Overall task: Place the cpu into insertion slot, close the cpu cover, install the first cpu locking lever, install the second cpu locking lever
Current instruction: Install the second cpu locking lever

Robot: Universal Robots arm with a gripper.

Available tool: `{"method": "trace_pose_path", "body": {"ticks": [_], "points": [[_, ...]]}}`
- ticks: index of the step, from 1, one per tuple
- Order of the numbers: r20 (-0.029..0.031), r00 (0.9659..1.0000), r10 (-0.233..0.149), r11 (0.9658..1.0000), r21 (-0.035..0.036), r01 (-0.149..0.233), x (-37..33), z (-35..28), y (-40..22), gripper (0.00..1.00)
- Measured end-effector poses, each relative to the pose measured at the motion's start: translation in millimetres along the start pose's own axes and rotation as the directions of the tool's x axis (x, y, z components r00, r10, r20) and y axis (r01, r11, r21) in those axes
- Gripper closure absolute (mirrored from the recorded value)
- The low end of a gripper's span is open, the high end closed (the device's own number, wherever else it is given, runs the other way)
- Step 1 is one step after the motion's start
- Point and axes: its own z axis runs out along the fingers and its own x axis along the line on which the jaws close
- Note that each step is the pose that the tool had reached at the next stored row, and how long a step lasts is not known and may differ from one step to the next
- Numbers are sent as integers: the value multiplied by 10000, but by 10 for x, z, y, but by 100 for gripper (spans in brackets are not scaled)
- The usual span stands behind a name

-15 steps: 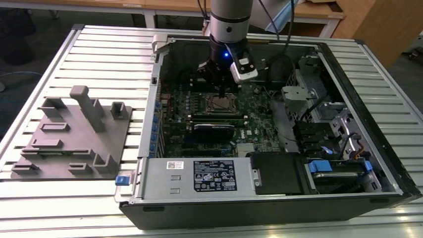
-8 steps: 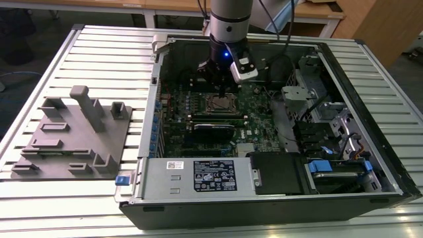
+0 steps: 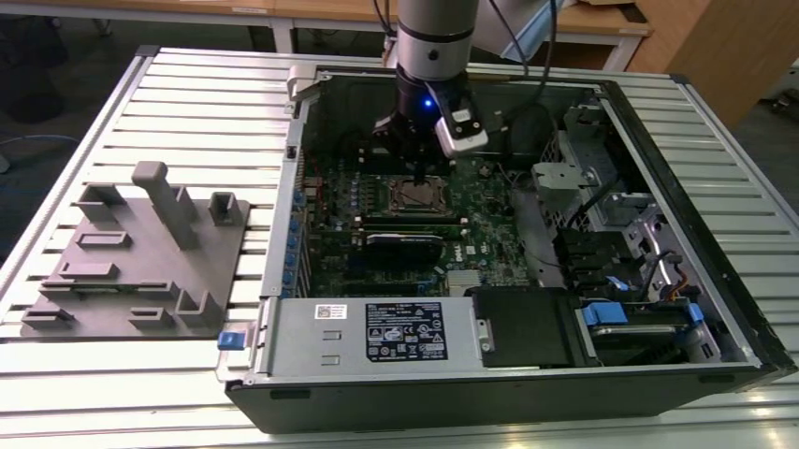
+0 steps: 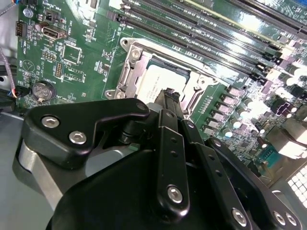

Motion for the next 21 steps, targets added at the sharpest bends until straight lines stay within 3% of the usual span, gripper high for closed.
{"method": "trace_pose_path", "body": {"ticks": [5,21], "points": [[0,10000,0,10000,-1,0,-8,0,-41,89],[0,10000,0,10000,-1,0,-21,-14,-73,89]]}}
